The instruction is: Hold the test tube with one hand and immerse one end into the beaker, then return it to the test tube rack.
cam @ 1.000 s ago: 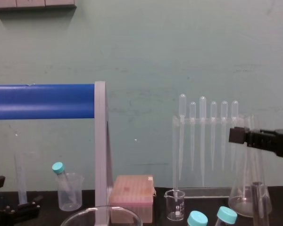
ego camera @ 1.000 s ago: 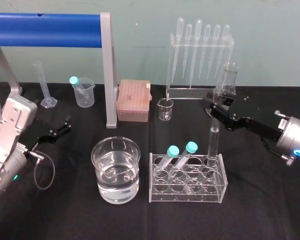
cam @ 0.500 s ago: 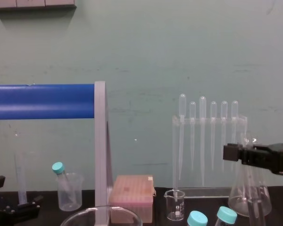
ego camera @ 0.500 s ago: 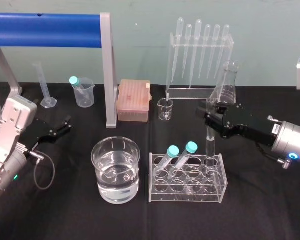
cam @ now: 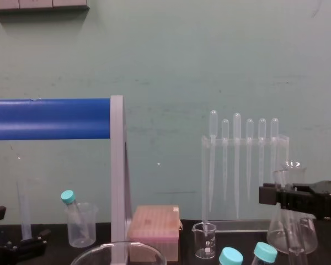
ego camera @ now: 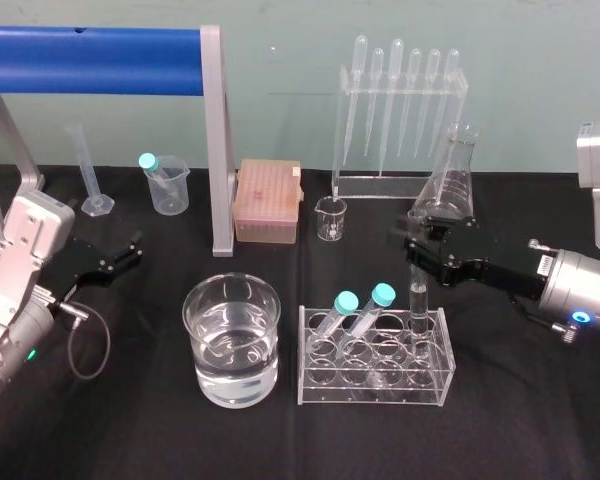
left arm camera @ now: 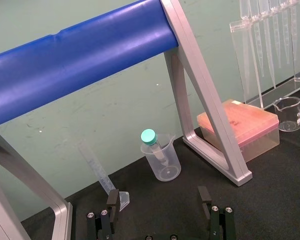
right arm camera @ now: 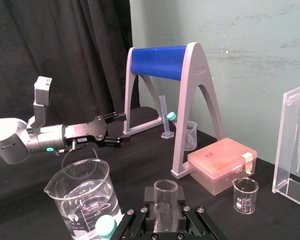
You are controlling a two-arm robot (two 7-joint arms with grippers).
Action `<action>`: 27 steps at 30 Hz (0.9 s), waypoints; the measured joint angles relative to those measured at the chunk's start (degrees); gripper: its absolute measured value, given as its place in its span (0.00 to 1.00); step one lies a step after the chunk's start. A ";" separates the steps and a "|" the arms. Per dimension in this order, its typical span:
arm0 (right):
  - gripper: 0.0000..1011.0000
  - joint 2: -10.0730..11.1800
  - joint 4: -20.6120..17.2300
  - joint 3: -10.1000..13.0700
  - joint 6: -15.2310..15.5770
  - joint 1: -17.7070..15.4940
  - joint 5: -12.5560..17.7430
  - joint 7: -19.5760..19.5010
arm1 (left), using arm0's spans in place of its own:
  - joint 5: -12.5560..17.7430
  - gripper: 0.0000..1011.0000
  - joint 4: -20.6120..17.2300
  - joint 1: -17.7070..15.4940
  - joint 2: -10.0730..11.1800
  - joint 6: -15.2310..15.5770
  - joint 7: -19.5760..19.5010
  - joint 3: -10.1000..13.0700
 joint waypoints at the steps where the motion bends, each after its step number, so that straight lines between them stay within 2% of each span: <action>1: 0.22 -0.16 0.35 -0.10 -0.07 0.09 -0.05 0.13 | 0.00 0.99 0.00 0.00 0.00 0.00 0.00 0.00; 8: 0.22 -0.56 1.42 -0.62 0.06 0.34 -0.28 0.41 | 0.00 0.99 0.00 0.00 0.00 0.00 0.00 0.00; 27: 0.24 -0.51 1.25 -0.50 -0.04 0.31 -0.23 0.34 | 0.00 0.99 0.00 0.00 0.00 0.00 0.00 0.00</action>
